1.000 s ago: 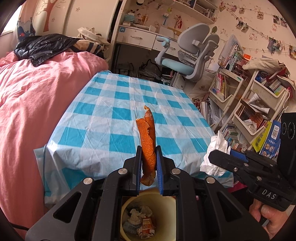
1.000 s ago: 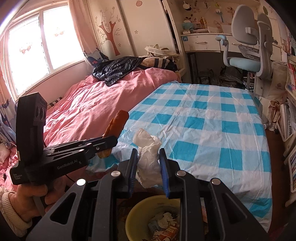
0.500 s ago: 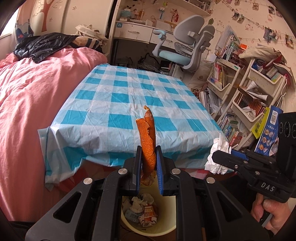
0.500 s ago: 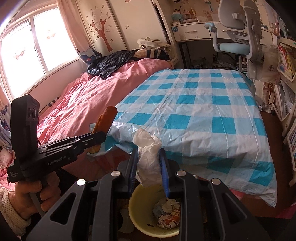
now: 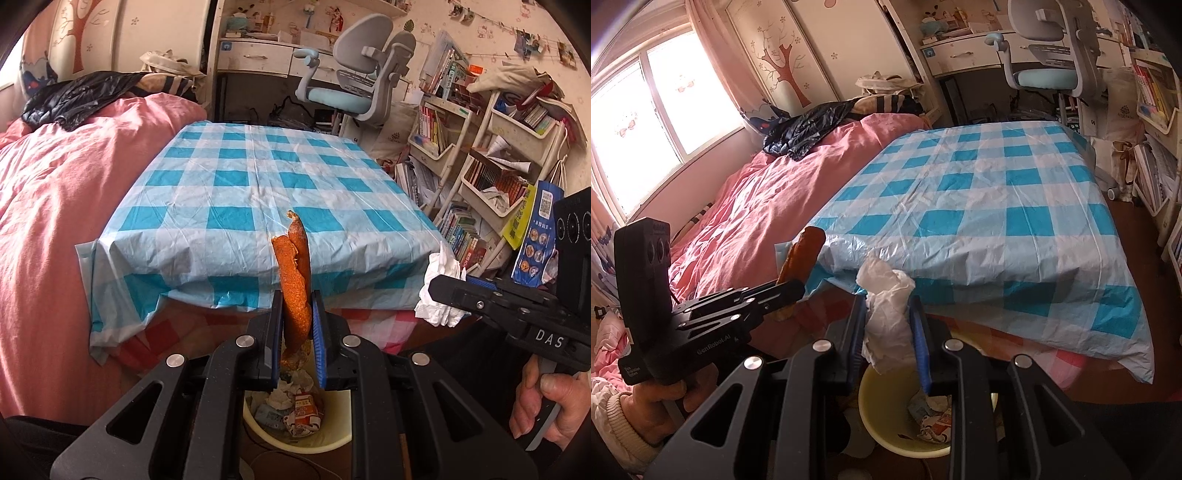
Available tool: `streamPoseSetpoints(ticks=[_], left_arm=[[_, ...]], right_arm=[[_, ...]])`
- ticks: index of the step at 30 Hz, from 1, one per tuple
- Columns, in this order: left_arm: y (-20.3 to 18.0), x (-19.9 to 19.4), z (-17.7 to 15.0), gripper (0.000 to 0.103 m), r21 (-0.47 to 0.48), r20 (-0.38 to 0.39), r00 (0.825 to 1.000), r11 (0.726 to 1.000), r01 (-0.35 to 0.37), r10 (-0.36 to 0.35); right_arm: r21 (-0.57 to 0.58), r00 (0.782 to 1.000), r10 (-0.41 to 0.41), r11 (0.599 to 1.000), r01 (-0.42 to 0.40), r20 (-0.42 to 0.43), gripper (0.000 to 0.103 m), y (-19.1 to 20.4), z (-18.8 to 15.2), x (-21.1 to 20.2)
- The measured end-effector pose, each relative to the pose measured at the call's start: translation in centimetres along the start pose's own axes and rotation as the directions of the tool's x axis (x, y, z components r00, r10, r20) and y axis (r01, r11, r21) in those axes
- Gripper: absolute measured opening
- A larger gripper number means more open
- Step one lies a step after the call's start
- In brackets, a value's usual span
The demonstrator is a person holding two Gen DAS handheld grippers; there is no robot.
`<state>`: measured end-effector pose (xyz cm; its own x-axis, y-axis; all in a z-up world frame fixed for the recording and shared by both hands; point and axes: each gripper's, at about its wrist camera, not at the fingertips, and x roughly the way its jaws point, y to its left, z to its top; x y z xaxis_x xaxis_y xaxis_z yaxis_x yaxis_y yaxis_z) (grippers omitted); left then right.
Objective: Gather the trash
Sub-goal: 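Hold the wrapper and tissue above the wastebasket with both tools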
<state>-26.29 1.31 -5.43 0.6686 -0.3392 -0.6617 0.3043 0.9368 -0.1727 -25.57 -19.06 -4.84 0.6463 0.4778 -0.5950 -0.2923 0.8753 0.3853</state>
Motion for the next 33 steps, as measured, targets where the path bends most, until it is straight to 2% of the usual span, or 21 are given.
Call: streamPoseSetpoints(ticks=[33], left_arm=[[-1.4,-0.9,-1.2,0.014,0.053,0.003,1.0,0.999,-0.009,0.008]], right_arm=[[0.005,1.0,0.019,1.0,-0.019,0.011,0.026,0.5,-1.0,-0.7]])
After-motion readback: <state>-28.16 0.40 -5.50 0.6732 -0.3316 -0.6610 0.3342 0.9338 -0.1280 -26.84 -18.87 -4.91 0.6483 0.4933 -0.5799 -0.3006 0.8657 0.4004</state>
